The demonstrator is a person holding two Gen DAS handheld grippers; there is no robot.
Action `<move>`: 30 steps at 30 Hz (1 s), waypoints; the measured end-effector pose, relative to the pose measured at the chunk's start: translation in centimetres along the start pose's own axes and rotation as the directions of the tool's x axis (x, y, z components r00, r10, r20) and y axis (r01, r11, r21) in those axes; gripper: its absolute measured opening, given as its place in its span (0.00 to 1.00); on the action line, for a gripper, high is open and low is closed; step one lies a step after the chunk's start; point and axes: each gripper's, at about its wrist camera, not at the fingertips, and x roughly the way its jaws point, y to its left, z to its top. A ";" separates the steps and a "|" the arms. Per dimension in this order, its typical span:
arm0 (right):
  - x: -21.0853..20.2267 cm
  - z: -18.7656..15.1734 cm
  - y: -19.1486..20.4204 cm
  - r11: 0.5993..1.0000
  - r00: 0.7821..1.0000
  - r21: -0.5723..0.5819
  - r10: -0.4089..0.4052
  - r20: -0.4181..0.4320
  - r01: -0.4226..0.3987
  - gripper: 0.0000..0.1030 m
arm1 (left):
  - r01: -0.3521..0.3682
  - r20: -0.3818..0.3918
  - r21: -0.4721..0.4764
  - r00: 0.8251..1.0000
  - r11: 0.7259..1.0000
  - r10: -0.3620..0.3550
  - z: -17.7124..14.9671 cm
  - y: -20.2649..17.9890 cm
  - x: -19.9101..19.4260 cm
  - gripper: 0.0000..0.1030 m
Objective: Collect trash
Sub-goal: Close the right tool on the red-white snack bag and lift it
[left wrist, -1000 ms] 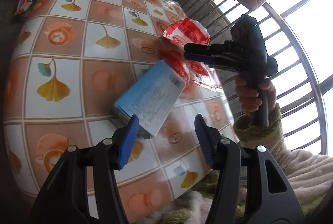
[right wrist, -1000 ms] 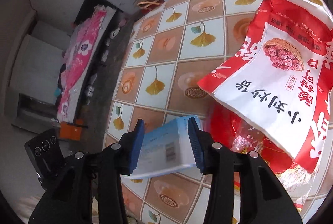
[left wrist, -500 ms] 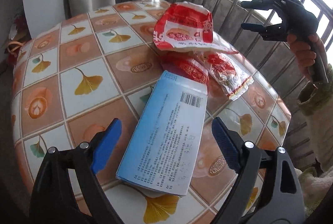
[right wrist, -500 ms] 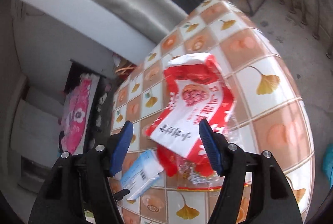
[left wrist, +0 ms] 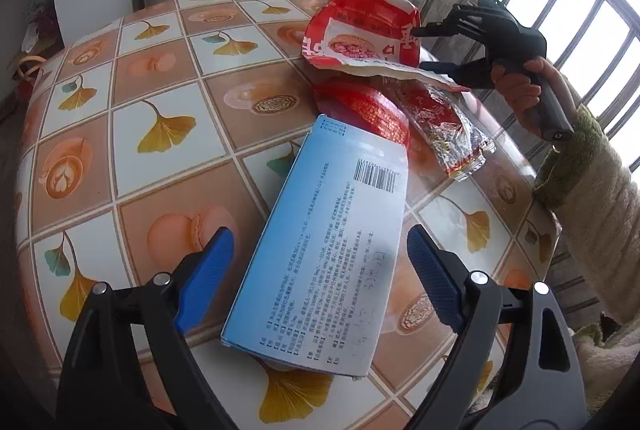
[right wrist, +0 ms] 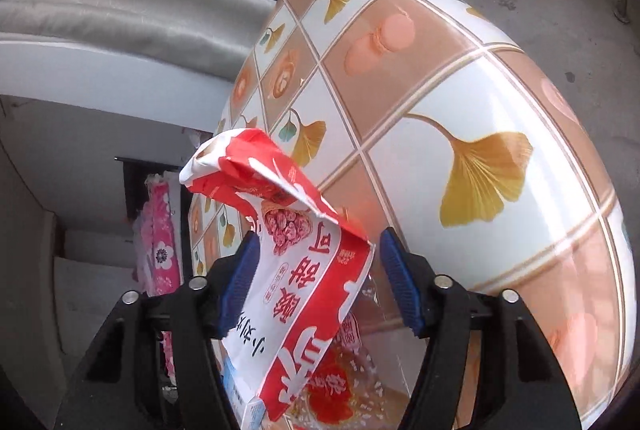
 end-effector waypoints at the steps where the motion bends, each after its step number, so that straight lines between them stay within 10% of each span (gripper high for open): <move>1: 0.2 0.1 0.0 1.000 1.000 -0.010 0.000 -0.005 0.000 0.54 | -0.013 -0.006 0.014 1.000 1.000 0.013 0.1 -0.3 0.3 0.81; 10: 1.3 -0.2 2.4 0.971 0.994 -0.216 -0.105 0.004 0.104 0.43 | -0.056 -0.036 0.056 0.998 0.997 0.058 0.3 -1.2 1.1 0.81; 20: 2.8 -0.3 5.7 0.819 0.958 -0.496 -0.255 0.134 0.288 0.46 | -0.079 -0.051 0.053 0.995 0.995 0.082 0.0 -1.4 1.1 0.81; 24: 2.9 -0.4 5.5 0.820 0.963 -0.505 -0.237 0.132 0.271 0.13 | -0.087 -0.053 0.059 0.995 0.994 0.090 0.2 -1.6 1.1 0.81; 30: 0.3 -1.3 6.1 0.865 0.978 -0.462 -0.146 0.146 0.198 0.06 | -0.113 -0.062 0.122 0.991 0.986 0.121 0.5 -2.4 1.9 0.81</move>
